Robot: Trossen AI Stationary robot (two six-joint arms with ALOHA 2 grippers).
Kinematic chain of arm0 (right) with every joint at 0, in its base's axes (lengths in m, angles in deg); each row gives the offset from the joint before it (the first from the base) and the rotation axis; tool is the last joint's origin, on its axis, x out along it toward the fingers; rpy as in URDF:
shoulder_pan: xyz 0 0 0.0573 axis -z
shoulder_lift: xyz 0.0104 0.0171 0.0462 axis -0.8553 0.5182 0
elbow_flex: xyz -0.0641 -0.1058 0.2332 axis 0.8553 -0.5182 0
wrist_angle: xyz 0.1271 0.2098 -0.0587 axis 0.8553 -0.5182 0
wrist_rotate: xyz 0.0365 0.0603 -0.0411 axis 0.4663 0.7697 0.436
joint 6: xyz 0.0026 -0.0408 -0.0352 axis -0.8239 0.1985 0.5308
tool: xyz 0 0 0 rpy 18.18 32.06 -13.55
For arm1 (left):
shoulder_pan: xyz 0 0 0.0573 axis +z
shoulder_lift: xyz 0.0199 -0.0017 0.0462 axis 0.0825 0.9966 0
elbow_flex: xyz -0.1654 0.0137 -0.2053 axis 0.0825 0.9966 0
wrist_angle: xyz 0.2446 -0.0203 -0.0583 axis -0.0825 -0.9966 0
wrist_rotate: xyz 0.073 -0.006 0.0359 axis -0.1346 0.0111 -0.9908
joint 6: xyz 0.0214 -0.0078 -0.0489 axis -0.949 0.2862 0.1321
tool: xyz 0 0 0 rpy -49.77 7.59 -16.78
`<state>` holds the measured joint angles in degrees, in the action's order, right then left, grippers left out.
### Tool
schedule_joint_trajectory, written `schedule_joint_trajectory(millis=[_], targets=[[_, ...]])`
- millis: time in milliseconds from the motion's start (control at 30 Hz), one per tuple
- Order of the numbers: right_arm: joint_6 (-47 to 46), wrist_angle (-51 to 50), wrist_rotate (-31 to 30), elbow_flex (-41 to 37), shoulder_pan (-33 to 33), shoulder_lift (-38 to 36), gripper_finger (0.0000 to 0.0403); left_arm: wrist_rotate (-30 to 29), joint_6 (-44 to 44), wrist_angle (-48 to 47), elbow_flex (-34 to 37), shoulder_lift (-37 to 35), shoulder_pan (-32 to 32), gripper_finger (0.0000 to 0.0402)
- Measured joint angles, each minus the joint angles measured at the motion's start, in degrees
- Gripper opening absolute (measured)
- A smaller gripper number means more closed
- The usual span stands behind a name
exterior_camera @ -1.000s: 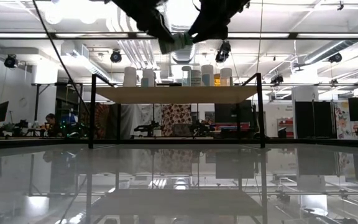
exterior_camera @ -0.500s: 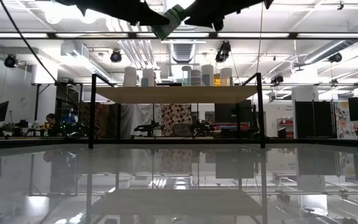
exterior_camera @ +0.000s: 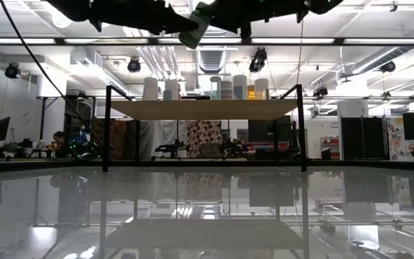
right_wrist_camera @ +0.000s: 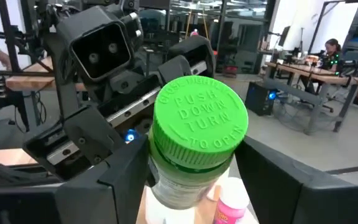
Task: Pick and place medicine bottles onto shelf by color
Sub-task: Put the green pill bottle on the shelf
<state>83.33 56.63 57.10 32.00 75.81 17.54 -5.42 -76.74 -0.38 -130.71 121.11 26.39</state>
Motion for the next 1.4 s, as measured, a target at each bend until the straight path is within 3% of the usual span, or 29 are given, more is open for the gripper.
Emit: schedule_joint_trajectory(millis=[233, 600, 967, 1167, 1400], targets=[[0.42, 1.5, 0.16, 0.0, 0.0, 0.39, 0.0217, 0.01, 0.16, 0.44, 0.37, 0.04, -0.03, 0.0212], [0.25, 0.29, -0.07, 0.03, 0.0, 0.24, 0.0087, -0.74, 2.99, -0.35, 0.48, 0.65, 0.08, 0.0212], [-0.37, -1.13, 0.62, 0.2, -0.07, 0.24, 0.0019, -0.38, 0.83, -0.76, 1.46, 0.69, -0.09, 0.0209], [1.34, -2.8, 0.21, 0.26, -0.02, 0.24, 0.0018, -0.49, 1.5, -0.9, 1.57, 0.78, -0.09, 0.0179], [0.64, -6.42, -1.82, 0.28, -0.11, 0.26, 0.0092, -1.33, 2.78, -3.01, 2.24, 0.78, -0.11, 0.0173]])
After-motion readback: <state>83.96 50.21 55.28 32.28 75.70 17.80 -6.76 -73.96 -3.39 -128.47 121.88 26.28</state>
